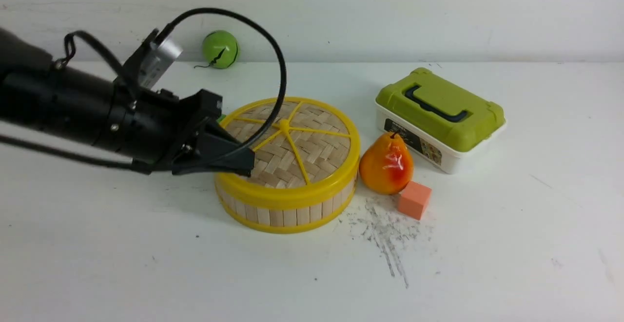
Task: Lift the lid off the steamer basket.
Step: Use the left arm to lift the lid of the steamer
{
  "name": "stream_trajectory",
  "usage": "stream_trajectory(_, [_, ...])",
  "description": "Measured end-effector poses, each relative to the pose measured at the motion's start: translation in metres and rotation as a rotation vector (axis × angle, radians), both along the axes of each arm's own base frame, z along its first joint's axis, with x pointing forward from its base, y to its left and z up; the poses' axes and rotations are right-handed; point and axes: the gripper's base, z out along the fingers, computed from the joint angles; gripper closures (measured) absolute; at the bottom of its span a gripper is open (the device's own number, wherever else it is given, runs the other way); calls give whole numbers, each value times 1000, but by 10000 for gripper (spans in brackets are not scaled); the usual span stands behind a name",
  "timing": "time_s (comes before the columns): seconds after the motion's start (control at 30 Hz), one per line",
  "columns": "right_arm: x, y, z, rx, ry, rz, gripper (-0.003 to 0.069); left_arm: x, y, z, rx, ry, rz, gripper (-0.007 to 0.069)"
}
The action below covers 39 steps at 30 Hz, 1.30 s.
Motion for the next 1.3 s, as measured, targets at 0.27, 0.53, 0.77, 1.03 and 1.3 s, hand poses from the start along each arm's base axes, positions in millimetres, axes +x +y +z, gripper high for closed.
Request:
stream_trajectory(0.27, [0,0,0,0,0,0,419,54,-45,14,417,-79,28,637])
stream_trajectory(0.53, [0,0,0,0,0,0,419,99,-97,19,639,-244,14,543])
stream_trajectory(0.77, [0,0,0,0,0,0,419,121,-119,-4,670,-235,-4,309])
stream_trajectory(1.03, [0,0,0,0,0,0,419,131,-120,-28,733,-216,-11,248])
stream_trajectory(1.3, [0,0,0,0,0,0,419,133,-121,-33,737,-214,-11,279])
